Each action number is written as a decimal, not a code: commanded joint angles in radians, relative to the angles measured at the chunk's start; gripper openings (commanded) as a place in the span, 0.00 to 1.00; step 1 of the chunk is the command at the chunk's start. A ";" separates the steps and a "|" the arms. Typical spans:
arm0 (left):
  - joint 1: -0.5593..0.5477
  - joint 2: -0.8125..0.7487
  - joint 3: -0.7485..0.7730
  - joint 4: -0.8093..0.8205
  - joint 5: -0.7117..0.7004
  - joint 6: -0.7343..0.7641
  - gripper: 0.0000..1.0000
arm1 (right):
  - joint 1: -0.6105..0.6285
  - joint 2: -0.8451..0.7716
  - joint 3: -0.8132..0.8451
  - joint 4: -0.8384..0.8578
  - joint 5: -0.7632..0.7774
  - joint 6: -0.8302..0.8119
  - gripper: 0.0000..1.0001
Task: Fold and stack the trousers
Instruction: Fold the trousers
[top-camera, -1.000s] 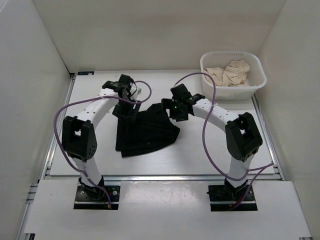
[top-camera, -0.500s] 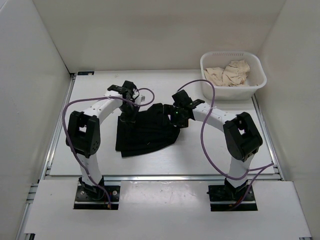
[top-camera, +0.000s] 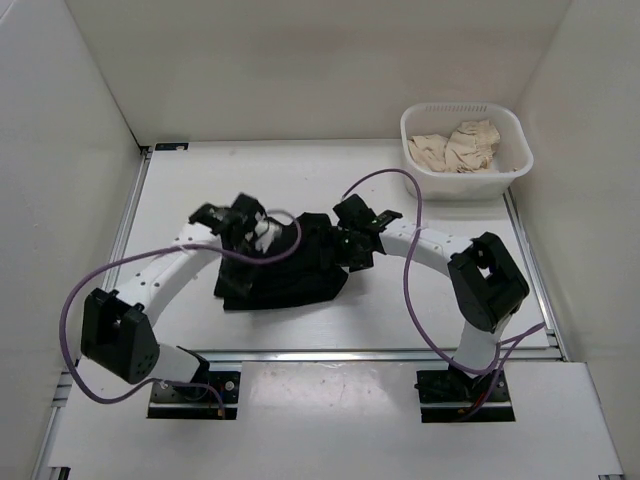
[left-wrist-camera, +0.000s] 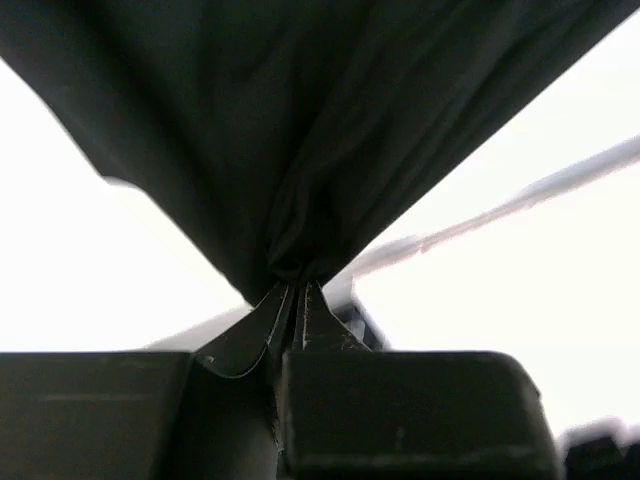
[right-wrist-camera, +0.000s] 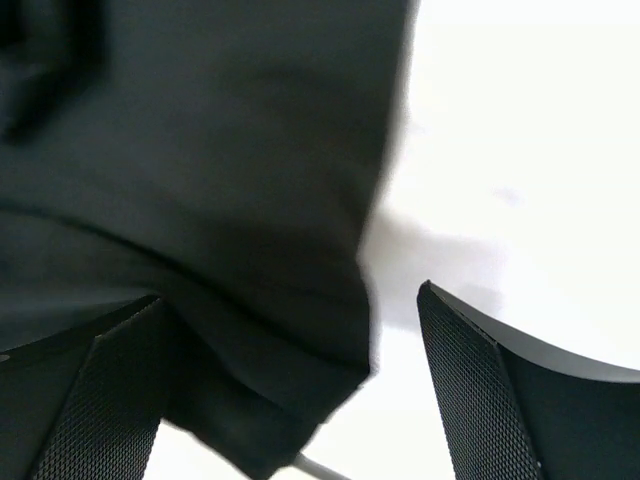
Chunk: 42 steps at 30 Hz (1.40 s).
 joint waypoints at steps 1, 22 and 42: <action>-0.032 0.020 -0.272 -0.025 -0.089 0.001 0.14 | 0.023 -0.049 -0.015 -0.040 0.046 -0.029 0.97; 0.327 0.025 -0.053 0.187 -0.085 0.001 1.00 | 0.051 -0.121 -0.077 0.147 -0.082 -0.018 0.98; 0.459 0.326 0.129 0.195 0.303 0.001 0.14 | 0.060 0.089 -0.100 0.244 -0.449 -0.038 0.64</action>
